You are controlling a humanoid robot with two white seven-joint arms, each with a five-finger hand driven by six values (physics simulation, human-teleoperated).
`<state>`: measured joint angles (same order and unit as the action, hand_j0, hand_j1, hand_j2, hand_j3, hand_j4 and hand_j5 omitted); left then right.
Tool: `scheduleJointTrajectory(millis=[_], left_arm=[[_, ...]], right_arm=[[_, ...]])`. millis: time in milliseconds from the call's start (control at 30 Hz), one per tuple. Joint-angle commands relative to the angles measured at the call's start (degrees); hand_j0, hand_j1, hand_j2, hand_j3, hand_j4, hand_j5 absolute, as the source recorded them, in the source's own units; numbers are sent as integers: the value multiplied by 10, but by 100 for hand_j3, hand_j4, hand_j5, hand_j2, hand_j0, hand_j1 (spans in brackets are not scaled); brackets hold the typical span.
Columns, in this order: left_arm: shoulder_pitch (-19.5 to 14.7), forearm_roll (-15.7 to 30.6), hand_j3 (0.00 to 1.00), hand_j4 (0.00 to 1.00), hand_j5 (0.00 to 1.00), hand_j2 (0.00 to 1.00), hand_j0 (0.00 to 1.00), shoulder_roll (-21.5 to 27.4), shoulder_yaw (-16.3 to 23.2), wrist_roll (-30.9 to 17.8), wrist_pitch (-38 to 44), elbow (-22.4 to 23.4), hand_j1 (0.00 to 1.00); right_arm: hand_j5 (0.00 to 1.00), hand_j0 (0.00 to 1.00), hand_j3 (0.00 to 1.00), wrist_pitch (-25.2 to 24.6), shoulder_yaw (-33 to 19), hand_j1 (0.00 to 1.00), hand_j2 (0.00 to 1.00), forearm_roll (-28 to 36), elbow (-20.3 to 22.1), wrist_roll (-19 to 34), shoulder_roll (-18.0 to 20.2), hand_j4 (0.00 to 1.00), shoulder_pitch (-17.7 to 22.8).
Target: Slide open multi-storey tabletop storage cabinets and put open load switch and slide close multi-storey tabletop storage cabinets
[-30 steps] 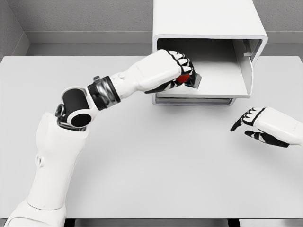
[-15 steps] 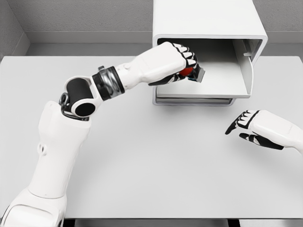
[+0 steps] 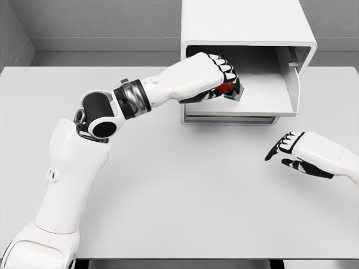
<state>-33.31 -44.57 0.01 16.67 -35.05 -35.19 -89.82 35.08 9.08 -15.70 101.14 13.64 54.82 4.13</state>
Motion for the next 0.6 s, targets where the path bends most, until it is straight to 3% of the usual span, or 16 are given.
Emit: scheduleJointTrajectory(millis=[0, 133, 567], left_arm=[[0, 4, 56, 56, 56, 56, 56, 0, 3, 0, 2, 0, 56], [-1, 4, 63, 63, 63, 63, 63, 0, 3, 0, 2, 0, 63], [-1, 4, 66, 66, 66, 66, 66, 0, 3, 0, 2, 2, 66]], right_arm=[[58, 58, 58, -1, 1, 58, 58, 4, 0, 0, 1, 58, 0], [58, 58, 58, -1, 1, 58, 58, 4, 0, 0, 1, 58, 0], [58, 58, 58, -1, 1, 58, 58, 4, 0, 0, 1, 58, 0]])
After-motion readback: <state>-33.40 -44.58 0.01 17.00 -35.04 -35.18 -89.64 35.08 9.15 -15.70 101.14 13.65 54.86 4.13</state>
